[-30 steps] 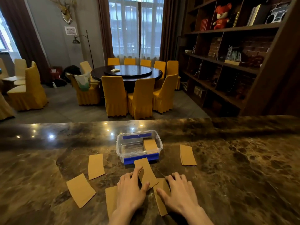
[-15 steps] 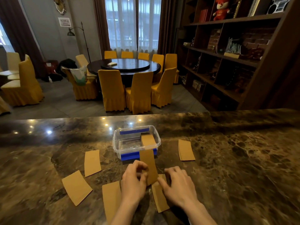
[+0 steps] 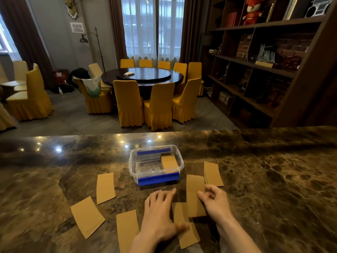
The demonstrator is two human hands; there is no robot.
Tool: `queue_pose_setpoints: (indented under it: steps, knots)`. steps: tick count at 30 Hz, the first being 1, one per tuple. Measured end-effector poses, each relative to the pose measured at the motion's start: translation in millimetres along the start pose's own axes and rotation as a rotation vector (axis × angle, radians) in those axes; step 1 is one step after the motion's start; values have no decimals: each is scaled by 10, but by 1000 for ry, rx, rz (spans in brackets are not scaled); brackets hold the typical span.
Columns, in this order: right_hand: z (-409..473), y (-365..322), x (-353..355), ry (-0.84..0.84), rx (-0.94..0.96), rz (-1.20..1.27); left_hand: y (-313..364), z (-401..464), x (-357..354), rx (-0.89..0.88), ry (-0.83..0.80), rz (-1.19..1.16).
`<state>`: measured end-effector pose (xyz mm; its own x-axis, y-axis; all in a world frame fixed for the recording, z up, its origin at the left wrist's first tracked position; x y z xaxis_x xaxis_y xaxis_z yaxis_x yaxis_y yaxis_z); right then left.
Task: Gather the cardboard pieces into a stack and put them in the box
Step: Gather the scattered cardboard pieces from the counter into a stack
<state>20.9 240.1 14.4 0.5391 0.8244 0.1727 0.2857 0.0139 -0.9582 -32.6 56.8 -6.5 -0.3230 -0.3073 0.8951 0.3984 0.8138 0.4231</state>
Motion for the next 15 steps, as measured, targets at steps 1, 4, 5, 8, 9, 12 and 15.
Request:
queue_pose_setpoints:
  steps: [1, 4, 5, 8, 9, 12, 15]
  knots:
    - [11, 6, 19, 10, -16, 8, 2, 18, -36, -24, -58, 88]
    - [27, 23, 37, 2, -55, 42, 24, 49, -71, -23, -86, 175]
    - [28, 13, 35, -13, -57, 45, 42, 55, -35, -11, -55, 153]
    - [4, -30, 19, -69, -49, 46, 60, 54, 117, 61, 70, -78]
    - [-13, -47, 10, -92, -43, 53, 53, 53, 170, 102, 102, -212]
    - [-64, -100, -48, -159, 10, 42, 6, 70, 318, 214, 187, -573]
    - [-95, -145, -153, -181, 91, -20, -42, 85, 467, 193, 243, -802]
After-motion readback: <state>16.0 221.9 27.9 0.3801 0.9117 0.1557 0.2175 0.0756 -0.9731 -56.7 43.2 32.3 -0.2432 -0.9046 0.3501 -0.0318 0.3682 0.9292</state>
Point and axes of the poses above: each hand's wrist, its own z-axis towards the middle knuckle, its own x-axis out of the back of the hand, y = z × x, the point moved 3 cm from there along z, towards the middle knuckle, and after that the axes turned 6 degrees about z, right-handed, at the moved point
